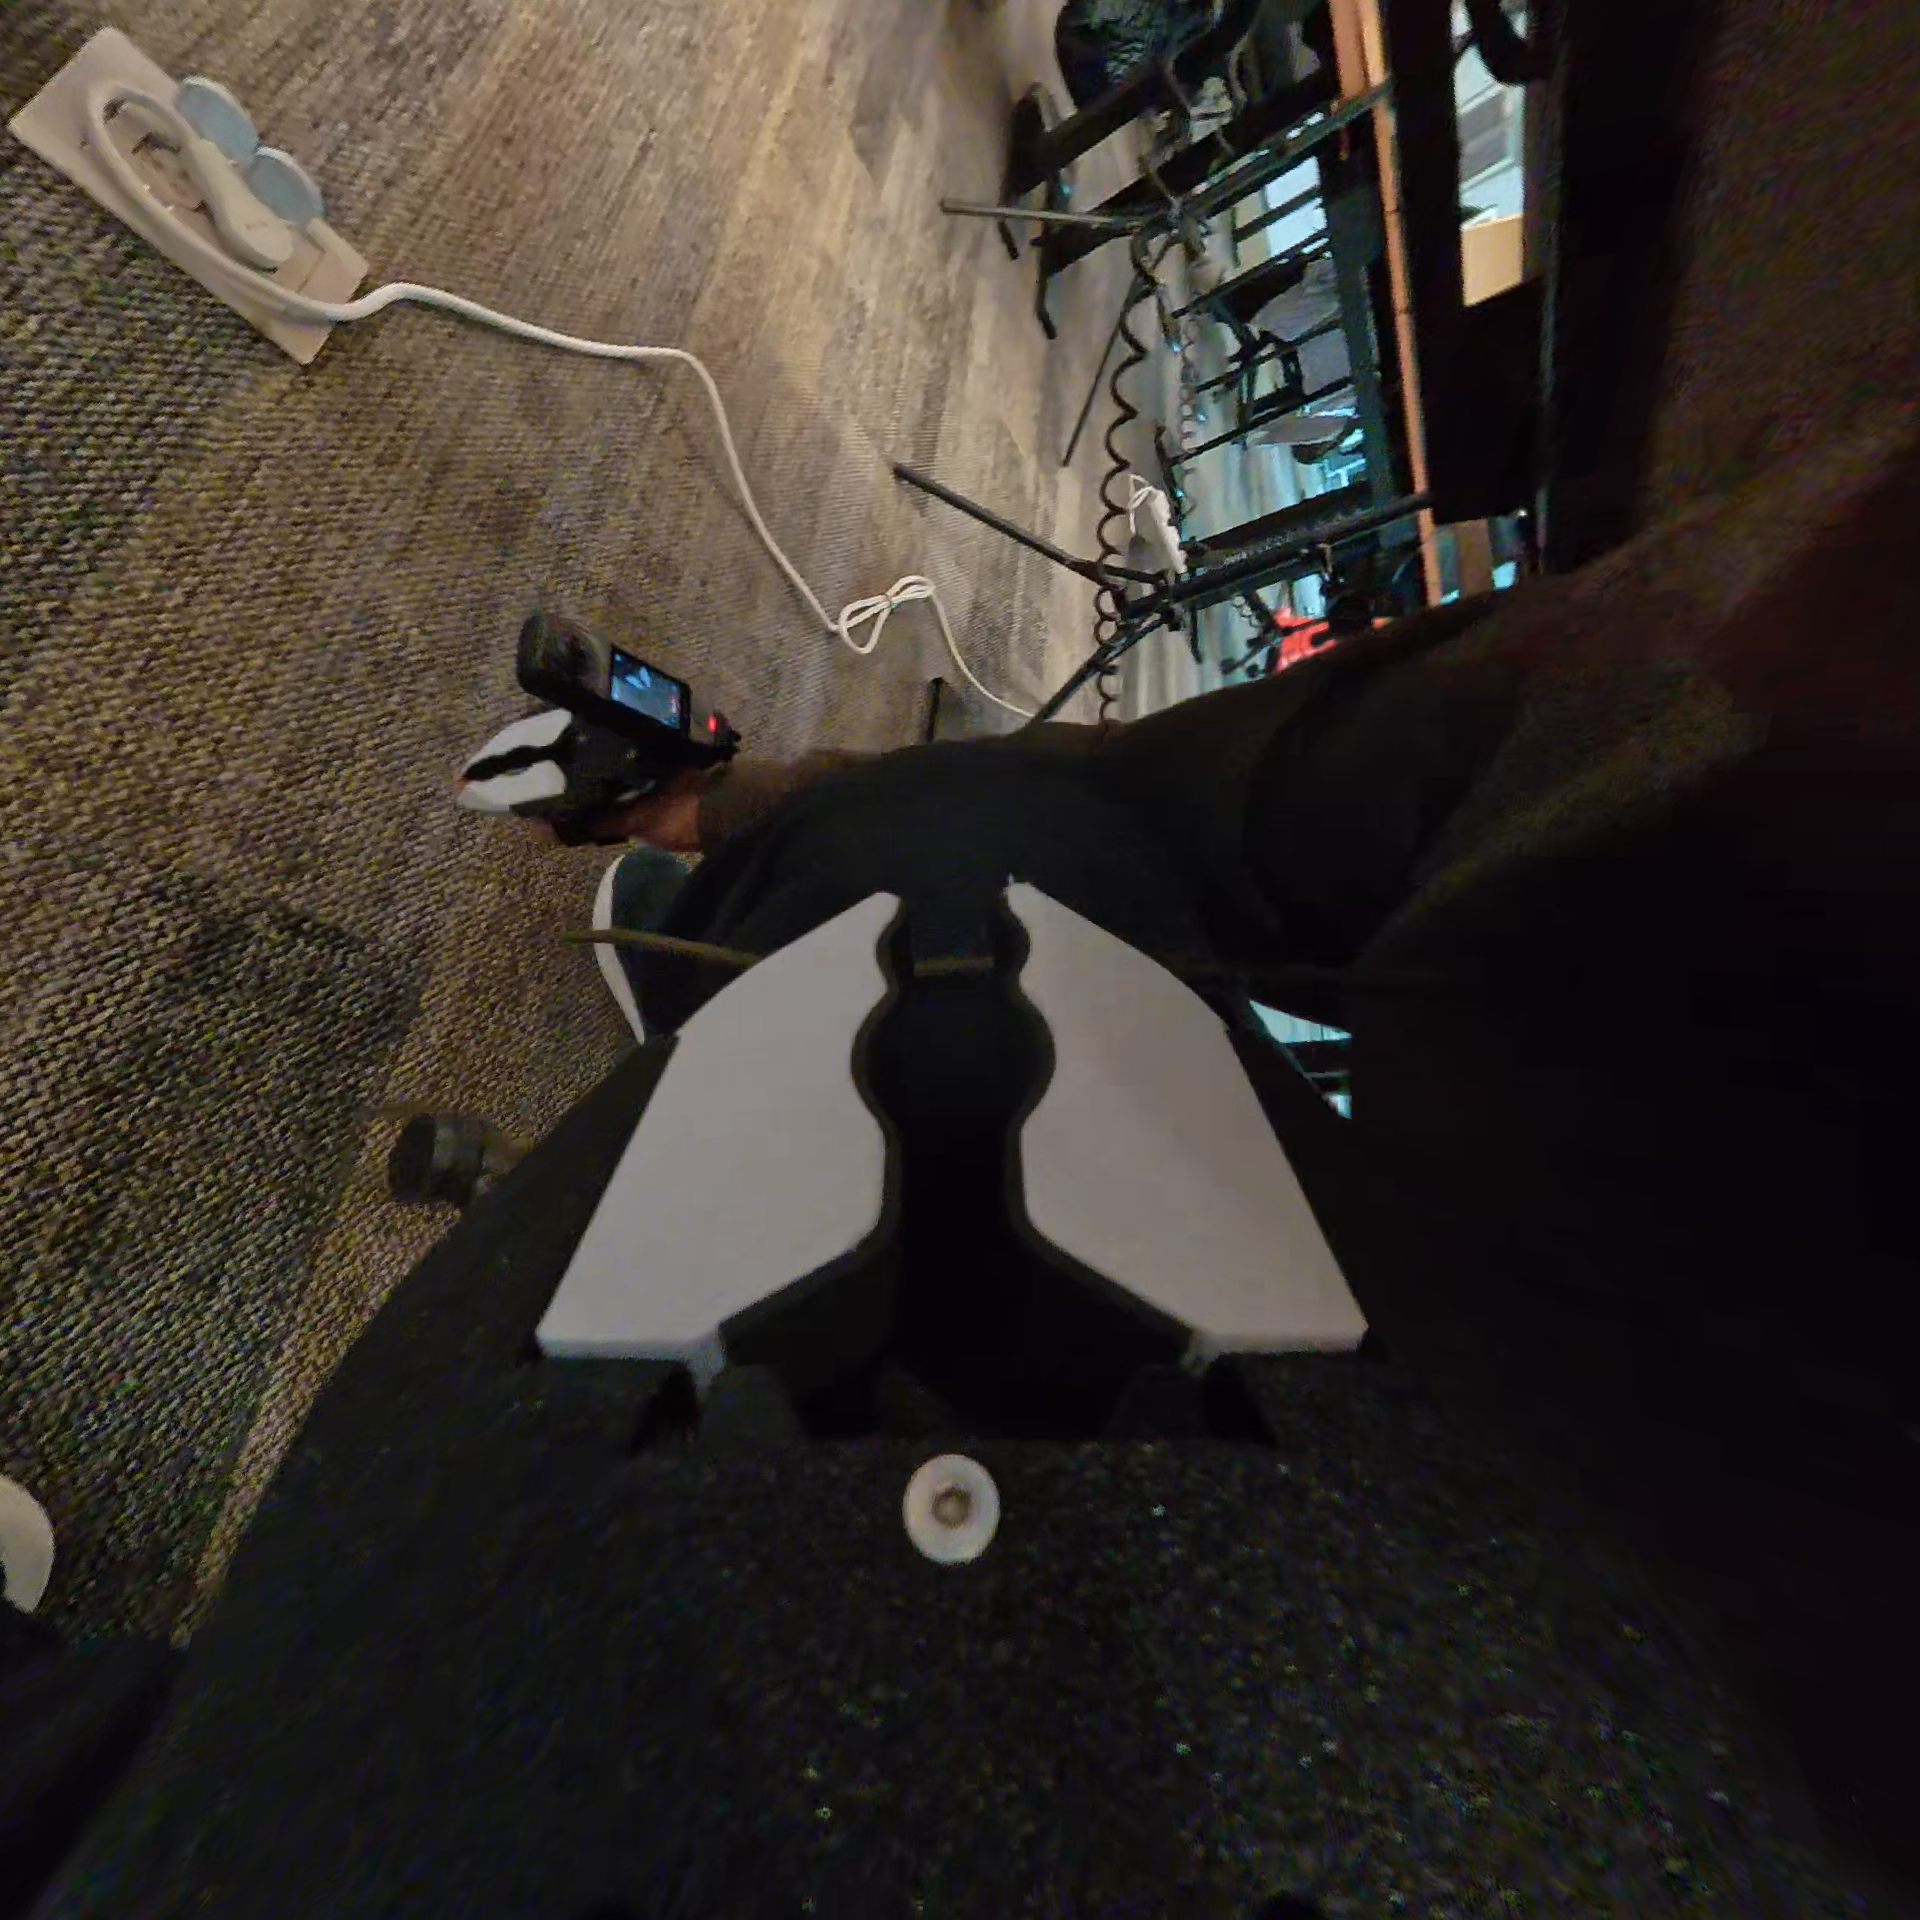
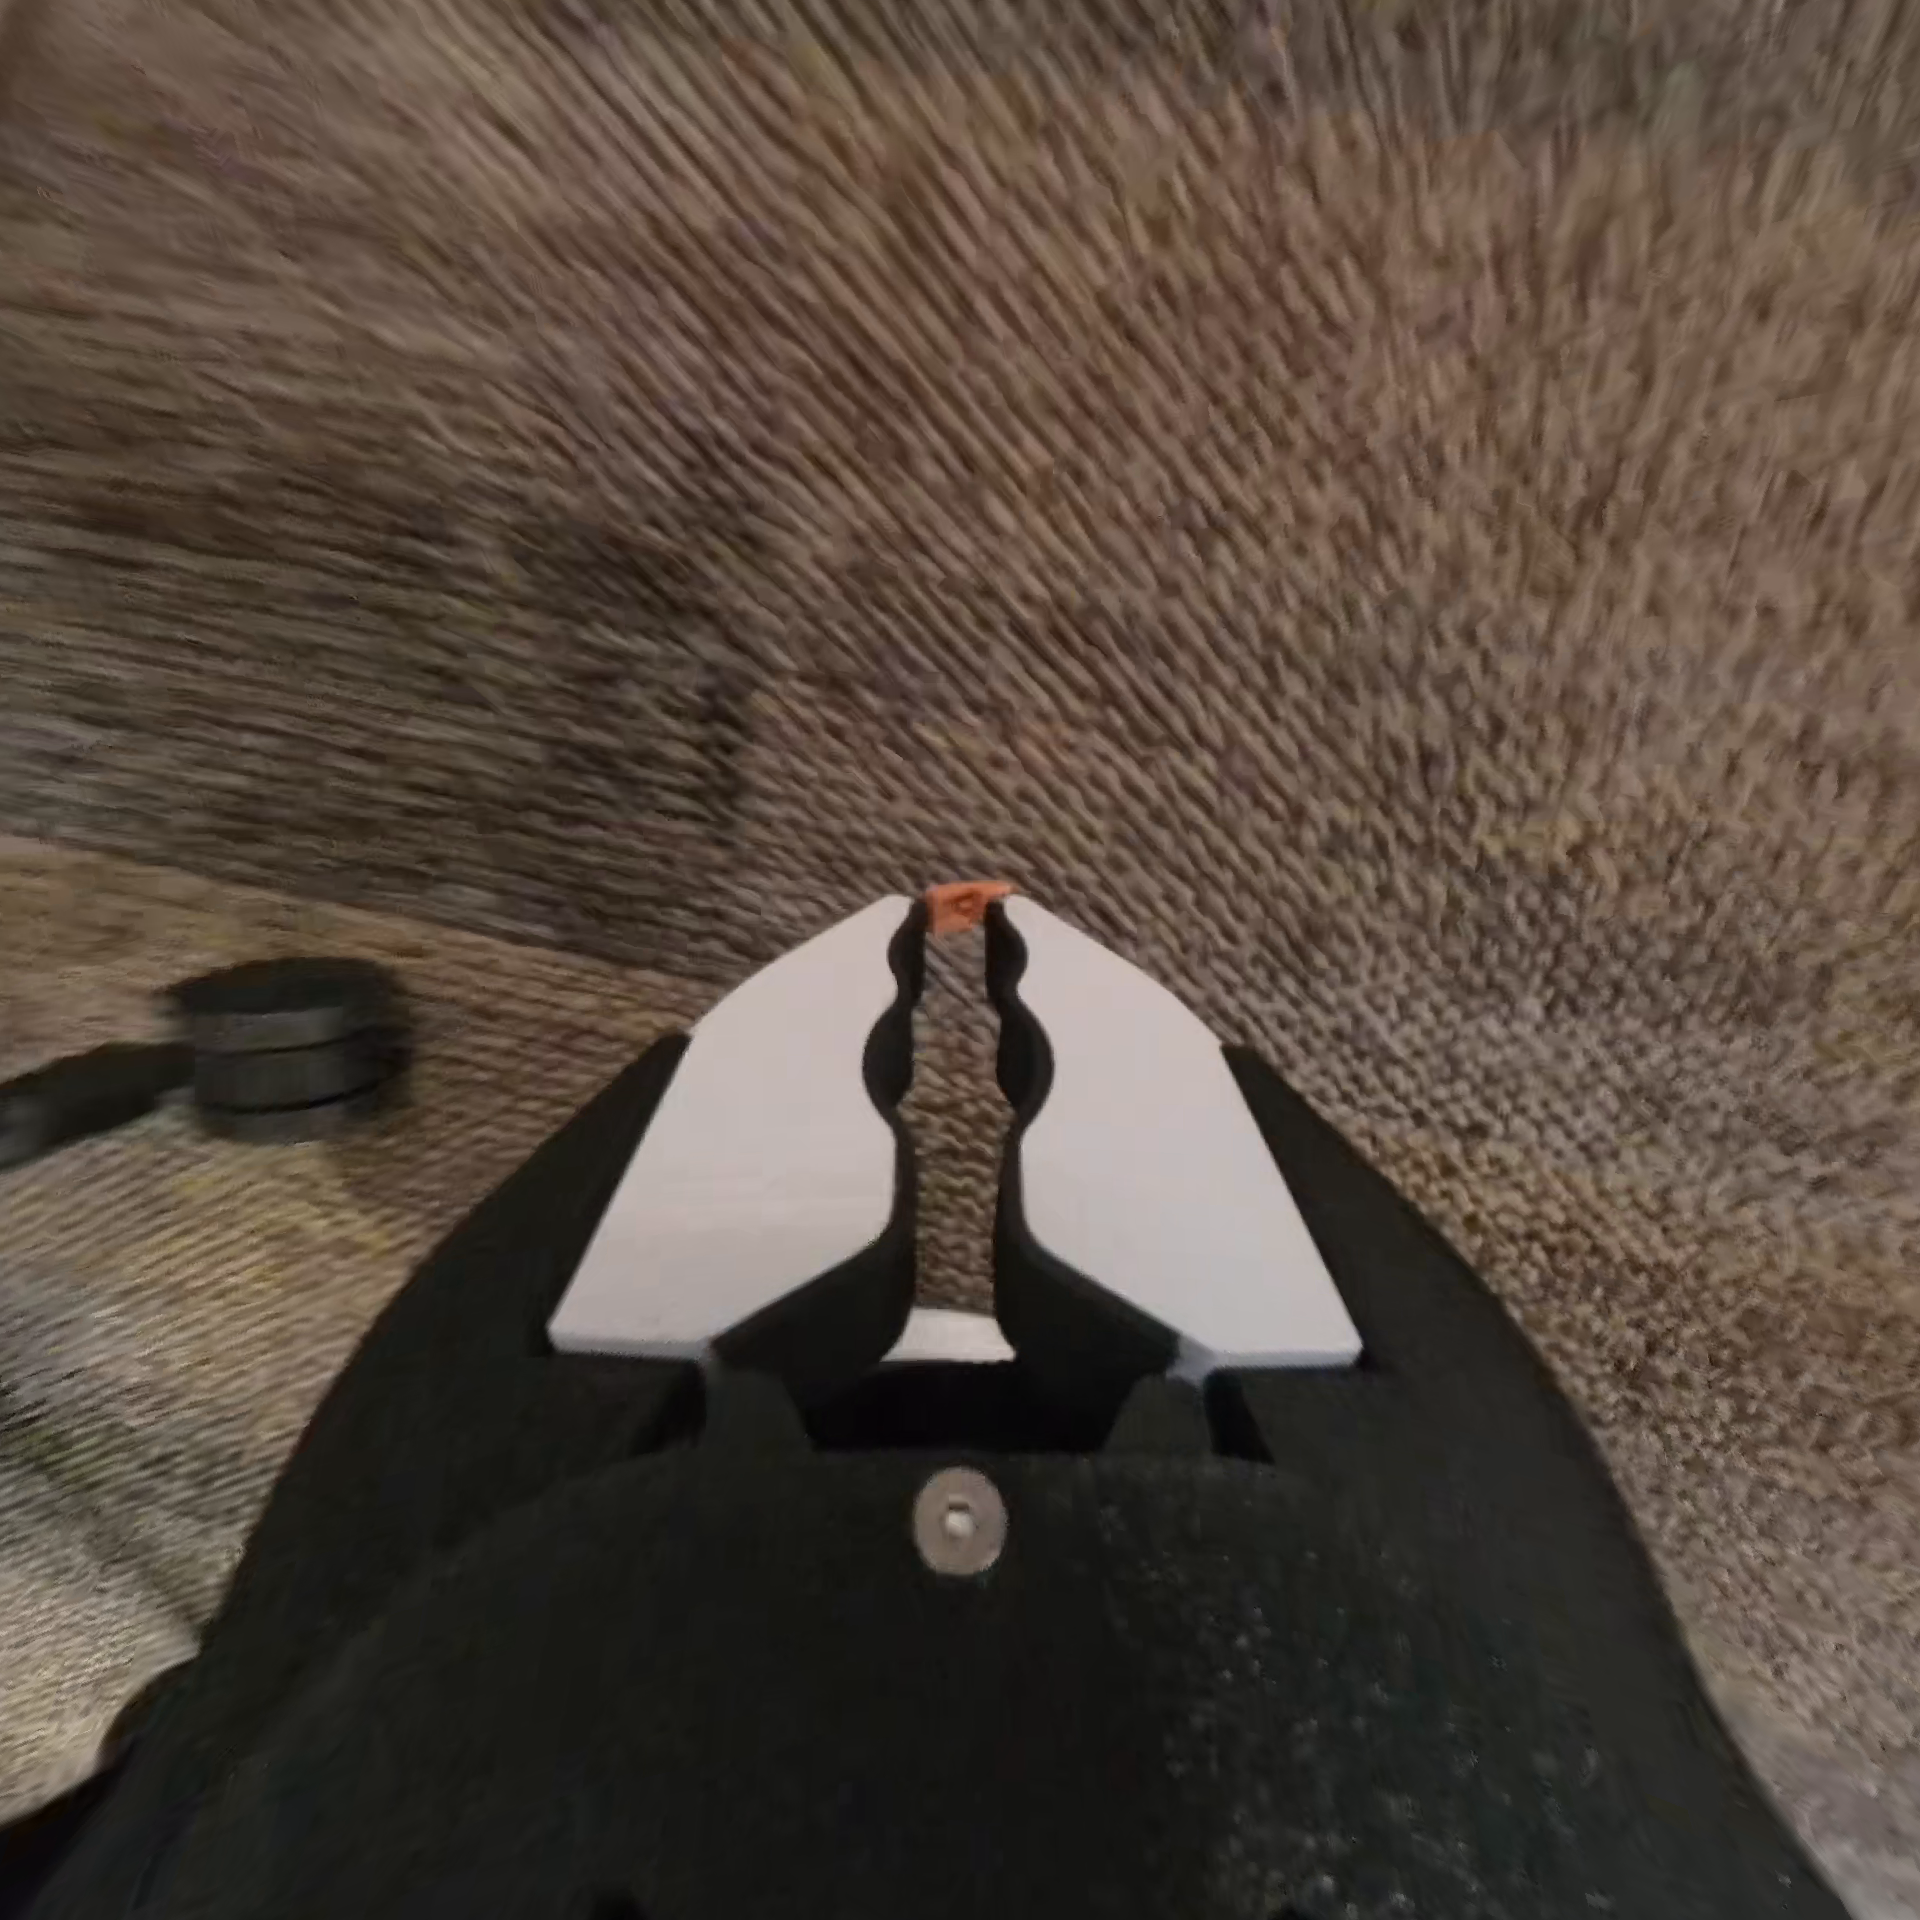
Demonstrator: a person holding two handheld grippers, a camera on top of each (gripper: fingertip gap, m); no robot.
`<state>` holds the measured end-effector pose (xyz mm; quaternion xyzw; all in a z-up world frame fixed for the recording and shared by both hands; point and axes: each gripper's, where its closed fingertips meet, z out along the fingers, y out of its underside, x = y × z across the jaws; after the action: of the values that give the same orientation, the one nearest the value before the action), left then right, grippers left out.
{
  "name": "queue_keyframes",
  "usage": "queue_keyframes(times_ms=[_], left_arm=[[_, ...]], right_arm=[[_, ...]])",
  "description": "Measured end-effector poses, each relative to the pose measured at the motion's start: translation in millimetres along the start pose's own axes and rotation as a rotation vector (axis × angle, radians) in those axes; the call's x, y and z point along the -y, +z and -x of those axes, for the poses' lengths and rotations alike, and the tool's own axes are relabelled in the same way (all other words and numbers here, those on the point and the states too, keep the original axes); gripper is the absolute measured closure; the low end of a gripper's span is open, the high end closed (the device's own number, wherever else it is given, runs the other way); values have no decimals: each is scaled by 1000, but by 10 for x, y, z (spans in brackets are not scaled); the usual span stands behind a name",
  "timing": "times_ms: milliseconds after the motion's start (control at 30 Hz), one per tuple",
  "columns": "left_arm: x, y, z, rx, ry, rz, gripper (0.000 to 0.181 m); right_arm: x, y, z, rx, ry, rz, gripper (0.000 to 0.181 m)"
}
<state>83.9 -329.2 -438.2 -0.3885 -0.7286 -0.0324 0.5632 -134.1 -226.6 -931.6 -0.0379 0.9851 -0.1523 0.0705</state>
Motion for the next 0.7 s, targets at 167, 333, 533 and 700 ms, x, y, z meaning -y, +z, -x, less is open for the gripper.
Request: queue_keyframes(times_ms=[167, 333, 533, 700], left_arm=[[-155, 81, -86, -10, 71, 51, 167], [-271, 167, -56, 34, 165, 79, 167], [-324, 459, -232, -27, 193, 119, 171], [-737, 1134, -487, -97, 320, 334, 175]], right_arm=[[1107, -1292, 584, -13, -308, -254, 170], [2223, -3154, 1274, -148, -574, -523, 170], [2401, -5232, 2438, -272, -641, -761, 170], [1758, -6634, 2779, -328, -479, -877, 170]])
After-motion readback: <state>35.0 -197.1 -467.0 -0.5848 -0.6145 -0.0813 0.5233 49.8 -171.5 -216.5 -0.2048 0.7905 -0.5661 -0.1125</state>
